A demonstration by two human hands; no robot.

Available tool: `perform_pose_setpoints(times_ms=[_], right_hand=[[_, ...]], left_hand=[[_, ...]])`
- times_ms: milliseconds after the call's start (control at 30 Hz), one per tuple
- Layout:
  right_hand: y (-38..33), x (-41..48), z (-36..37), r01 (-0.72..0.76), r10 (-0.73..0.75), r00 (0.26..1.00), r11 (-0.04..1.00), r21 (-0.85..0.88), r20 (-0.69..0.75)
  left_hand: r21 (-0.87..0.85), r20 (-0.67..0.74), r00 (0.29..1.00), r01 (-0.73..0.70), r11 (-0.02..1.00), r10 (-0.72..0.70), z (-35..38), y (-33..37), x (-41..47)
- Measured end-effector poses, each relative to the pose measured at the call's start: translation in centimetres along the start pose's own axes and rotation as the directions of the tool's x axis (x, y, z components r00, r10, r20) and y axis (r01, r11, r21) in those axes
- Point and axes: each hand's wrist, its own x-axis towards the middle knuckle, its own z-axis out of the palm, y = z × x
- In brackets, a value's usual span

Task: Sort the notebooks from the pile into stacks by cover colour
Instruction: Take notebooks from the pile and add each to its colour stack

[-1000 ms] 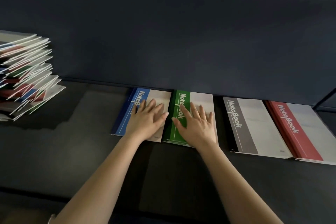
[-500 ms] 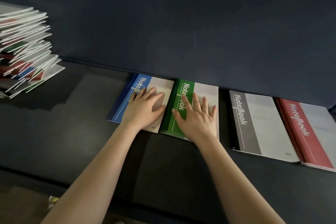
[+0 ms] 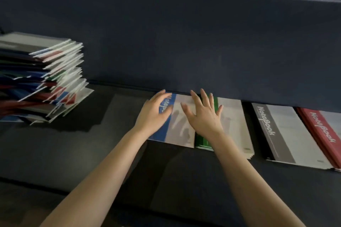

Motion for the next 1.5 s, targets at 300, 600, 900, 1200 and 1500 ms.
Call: perform_pose_setpoints(times_ms=[300, 600, 900, 1200, 1500], right_hand=[[-14.4, 2.4, 1.6, 0.312, -0.313, 0.950, 0.939, 0.142, -0.016], [-28.7, 3.7, 3.2, 0.578, -0.587, 0.810, 0.794, 0.188, -0.011], [-36.8, 7.6, 5.4, 0.588, -0.589, 0.808, 0.801, 0.115, -0.028], [-37.3, 8.2, 7.2, 0.521, -0.523, 0.843, 0.852, -0.050, -0.128], [-36.7, 7.5, 7.6, 0.549, -0.504, 0.815, 0.830, 0.100, -0.286]], left_hand=[[0.125, -0.331, 0.942, -0.019, 0.992, 0.060, -14.3, -4.7, -3.1], [0.137, -0.592, 0.802, 0.194, 0.971, -0.076, -25.7, -9.1, -9.8], [0.095, -0.580, 0.809, 0.185, 0.978, -0.097, -30.3, -13.6, -12.0], [-0.083, -0.502, 0.852, 0.121, 0.989, -0.146, -30.9, -15.7, -11.0], [-0.143, -0.445, 0.882, 0.103, 0.984, -0.156, -30.2, -16.7, -11.1]])
